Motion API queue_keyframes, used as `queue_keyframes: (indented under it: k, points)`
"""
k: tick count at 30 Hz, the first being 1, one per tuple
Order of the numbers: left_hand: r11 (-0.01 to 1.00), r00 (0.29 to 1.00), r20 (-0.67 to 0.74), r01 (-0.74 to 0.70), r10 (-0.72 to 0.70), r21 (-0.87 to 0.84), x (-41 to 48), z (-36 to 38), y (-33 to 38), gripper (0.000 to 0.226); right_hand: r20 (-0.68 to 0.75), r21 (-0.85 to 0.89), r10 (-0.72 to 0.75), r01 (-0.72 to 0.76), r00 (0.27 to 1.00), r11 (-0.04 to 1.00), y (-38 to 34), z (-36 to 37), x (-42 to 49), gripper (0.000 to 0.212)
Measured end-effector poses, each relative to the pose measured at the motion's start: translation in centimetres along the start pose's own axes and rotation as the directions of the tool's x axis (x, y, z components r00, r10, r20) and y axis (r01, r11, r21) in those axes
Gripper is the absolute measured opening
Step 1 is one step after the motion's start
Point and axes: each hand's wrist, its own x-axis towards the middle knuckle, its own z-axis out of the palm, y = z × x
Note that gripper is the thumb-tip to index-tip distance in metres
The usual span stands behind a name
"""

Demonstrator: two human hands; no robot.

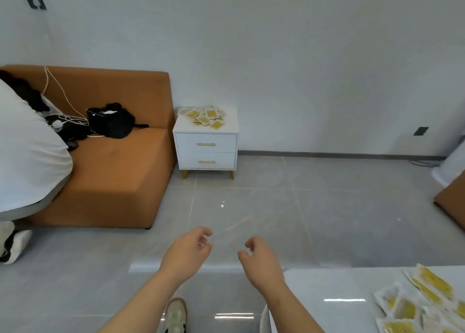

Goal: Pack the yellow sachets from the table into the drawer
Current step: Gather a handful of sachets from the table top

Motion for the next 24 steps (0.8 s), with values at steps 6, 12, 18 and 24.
queue_keyframes:
  k: [6,12,18,24]
  points:
    - [0.997,1.0,0.003,0.008,-0.008,0.072,15.4,-8.6,-3.2,0.027,0.03,-0.01,-0.002,0.002,1.0,1.0,-11.0,2.5,14.6,0.03]
    - [0.995,0.995,0.097,0.007,-0.017,0.102,29.0,-13.9,-4.0,0.03,0.052,-0.003,0.051,-0.051,0.997,0.999,-17.1,3.4,26.6,0.031]
    - [0.994,0.992,0.121,0.018,-0.031,0.111,43.7,-16.2,-4.4,0.028,0.108,0.014,0.128,-0.13,0.986,0.991,-20.5,4.9,40.3,0.031]
    - [0.991,0.989,0.128,0.056,-0.071,0.118,59.9,-18.8,-2.4,0.027,0.145,-0.001,0.121,-0.122,0.982,0.993,-24.3,2.6,56.7,0.034]
